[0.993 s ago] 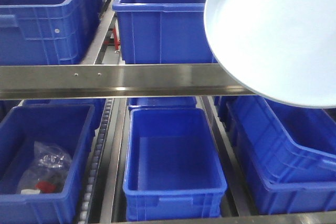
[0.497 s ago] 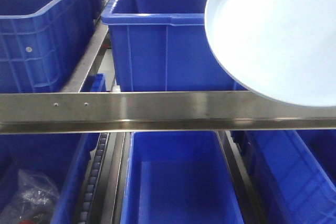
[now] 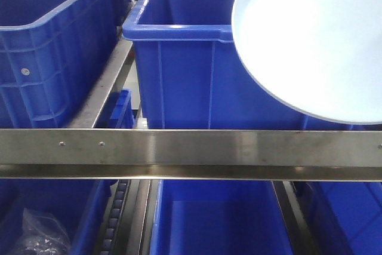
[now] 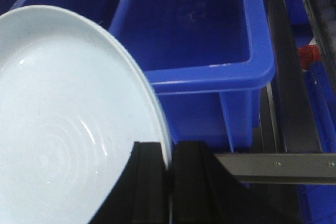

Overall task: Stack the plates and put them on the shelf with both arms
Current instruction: 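Move the right gripper with the plates over the upper blue bin, then lower the white plates into the blue bin with the right gripper, then open the right gripper and raise it out of the bin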

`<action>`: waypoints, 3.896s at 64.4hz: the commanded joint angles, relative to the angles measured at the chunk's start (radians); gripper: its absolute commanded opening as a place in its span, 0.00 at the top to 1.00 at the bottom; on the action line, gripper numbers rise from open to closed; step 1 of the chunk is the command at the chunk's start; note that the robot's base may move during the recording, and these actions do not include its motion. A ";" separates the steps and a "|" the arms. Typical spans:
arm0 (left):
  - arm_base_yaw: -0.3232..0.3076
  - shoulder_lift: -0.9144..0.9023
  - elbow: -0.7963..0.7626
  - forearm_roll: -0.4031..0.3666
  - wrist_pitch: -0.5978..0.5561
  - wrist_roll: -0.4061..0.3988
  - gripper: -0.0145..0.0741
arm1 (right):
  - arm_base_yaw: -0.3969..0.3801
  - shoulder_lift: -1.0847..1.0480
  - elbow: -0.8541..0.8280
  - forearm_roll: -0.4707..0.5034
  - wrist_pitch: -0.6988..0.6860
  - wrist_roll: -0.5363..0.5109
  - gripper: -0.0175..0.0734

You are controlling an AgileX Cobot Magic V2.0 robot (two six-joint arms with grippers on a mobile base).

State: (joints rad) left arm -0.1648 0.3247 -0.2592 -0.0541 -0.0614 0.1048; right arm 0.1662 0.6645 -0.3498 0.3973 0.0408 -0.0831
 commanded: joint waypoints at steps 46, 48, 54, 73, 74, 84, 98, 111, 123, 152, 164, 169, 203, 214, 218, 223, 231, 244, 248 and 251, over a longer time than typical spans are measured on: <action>-0.002 0.012 -0.036 -0.002 -0.089 -0.005 0.74 | -0.003 0.003 -0.030 -0.002 -0.091 -0.003 0.77; -0.002 0.012 -0.036 -0.002 -0.089 -0.005 0.74 | -0.003 0.003 -0.030 -0.002 -0.091 -0.003 0.77; -0.002 0.012 -0.036 -0.002 -0.089 -0.005 0.74 | -0.003 0.003 -0.030 -0.002 -0.091 -0.003 0.77; -0.002 0.012 -0.036 -0.002 -0.089 -0.005 0.74 | -0.003 0.003 -0.030 -0.002 -0.091 -0.003 0.77; -0.002 0.012 -0.036 -0.002 -0.089 -0.005 0.74 | -0.003 0.003 -0.030 -0.002 -0.091 -0.003 0.77; -0.002 0.012 -0.036 -0.002 -0.089 -0.005 0.74 | -0.003 0.003 -0.030 -0.002 -0.092 -0.003 0.77; -0.002 0.012 -0.036 -0.002 -0.089 -0.005 0.74 | -0.003 0.021 -0.095 -0.002 -0.088 -0.004 0.77; -0.002 0.012 -0.036 -0.002 -0.089 -0.005 0.74 | -0.003 0.164 -0.297 -0.026 -0.032 -0.015 0.77; -0.002 0.012 -0.036 -0.002 -0.089 -0.005 0.74 | -0.003 0.390 -0.498 -0.026 -0.051 -0.015 0.77; -0.002 0.012 -0.036 -0.002 -0.089 -0.005 0.74 | -0.008 0.885 -0.874 -0.026 -0.104 -0.015 0.77; -0.002 0.012 -0.036 -0.002 -0.089 -0.005 0.74 | -0.009 0.974 -0.935 -0.026 -0.097 -0.015 0.77; -0.002 0.012 -0.036 -0.002 -0.089 -0.005 0.74 | -0.009 0.976 -0.936 -0.026 -0.096 -0.015 0.70; -0.002 0.012 -0.036 -0.002 -0.089 -0.005 0.74 | -0.012 0.879 -0.936 -0.056 0.068 -0.047 0.71; -0.002 0.012 -0.036 -0.002 -0.089 -0.005 0.74 | -0.012 0.767 -0.903 -0.066 0.109 -0.061 0.77; -0.002 0.012 -0.036 -0.002 -0.089 -0.005 0.74 | -0.012 0.725 -0.868 -0.066 0.102 -0.061 0.77; -0.002 0.012 -0.036 -0.002 -0.089 -0.005 0.74 | -0.012 0.655 -0.795 -0.067 0.073 -0.062 0.77; -0.002 0.012 -0.036 -0.002 -0.089 -0.005 0.74 | -0.012 0.505 -0.629 -0.067 -0.017 -0.062 0.77; -0.002 0.012 -0.036 -0.002 -0.089 -0.005 0.74 | -0.012 0.257 -0.408 -0.067 -0.041 -0.062 0.77; -0.002 0.012 -0.036 -0.002 -0.089 -0.005 0.74 | -0.012 0.194 -0.358 -0.067 -0.041 -0.062 0.77; -0.002 0.012 -0.036 -0.002 -0.089 -0.005 0.74 | -0.012 0.155 -0.328 -0.067 -0.041 -0.062 0.77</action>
State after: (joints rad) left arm -0.1648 0.3247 -0.2592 -0.0541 -0.0614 0.1048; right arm 0.1624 0.8904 -0.6938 0.3378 0.0910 -0.1358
